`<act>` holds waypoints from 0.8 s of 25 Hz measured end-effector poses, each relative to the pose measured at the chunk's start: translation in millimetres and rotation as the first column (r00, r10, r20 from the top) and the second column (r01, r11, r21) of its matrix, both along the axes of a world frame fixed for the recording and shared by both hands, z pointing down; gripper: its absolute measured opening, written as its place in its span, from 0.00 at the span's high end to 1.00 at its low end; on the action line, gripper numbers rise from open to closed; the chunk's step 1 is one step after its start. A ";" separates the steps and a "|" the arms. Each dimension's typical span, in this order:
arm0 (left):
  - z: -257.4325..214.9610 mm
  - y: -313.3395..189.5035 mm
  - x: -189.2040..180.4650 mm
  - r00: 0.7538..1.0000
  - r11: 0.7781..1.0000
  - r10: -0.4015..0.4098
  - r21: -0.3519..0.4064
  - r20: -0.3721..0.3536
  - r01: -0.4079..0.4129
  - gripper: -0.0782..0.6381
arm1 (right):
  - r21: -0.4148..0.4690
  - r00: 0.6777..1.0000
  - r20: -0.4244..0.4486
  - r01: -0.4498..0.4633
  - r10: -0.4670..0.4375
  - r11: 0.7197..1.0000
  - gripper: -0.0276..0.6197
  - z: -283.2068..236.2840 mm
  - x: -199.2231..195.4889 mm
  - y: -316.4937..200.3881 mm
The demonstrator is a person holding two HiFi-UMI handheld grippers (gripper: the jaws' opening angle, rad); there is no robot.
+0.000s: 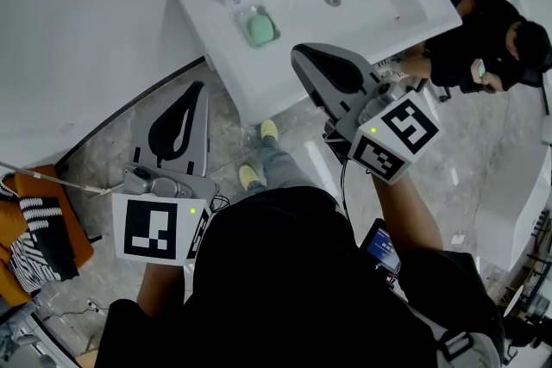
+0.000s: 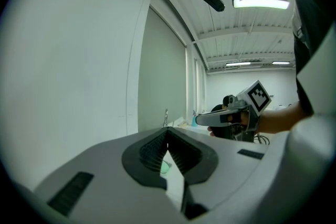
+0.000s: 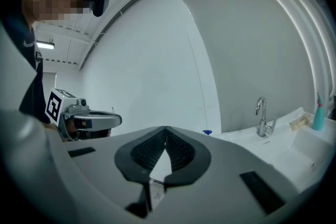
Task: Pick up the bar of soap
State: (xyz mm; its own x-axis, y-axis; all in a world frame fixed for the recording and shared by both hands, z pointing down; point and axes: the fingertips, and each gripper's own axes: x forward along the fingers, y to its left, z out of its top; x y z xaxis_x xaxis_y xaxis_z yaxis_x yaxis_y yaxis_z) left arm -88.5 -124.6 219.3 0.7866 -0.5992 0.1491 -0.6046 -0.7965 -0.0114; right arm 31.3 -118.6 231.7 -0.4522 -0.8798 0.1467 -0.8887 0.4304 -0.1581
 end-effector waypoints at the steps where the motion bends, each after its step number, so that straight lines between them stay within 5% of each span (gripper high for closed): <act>1: 0.2 -4.0 3.7 1.000 1.000 0.000 0.000 0.003 0.000 0.88 | 0.001 1.000 0.002 0.001 -0.001 1.000 0.95 -0.3 3.7 -4.3; 20: 4.4 -102.8 81.8 0.999 1.000 -0.003 -0.006 0.044 0.003 0.88 | -0.003 1.000 0.000 0.003 -0.003 1.000 0.95 3.2 85.6 -96.5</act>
State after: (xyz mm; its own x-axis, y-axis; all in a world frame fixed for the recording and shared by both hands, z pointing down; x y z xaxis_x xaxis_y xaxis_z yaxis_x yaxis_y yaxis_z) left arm -6.6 -227.3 223.7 0.7773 -0.6005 0.1877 -0.6060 -0.7947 -0.0332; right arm 116.9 -215.1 234.9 -0.4550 -0.8779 0.1496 -0.8873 0.4327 -0.1595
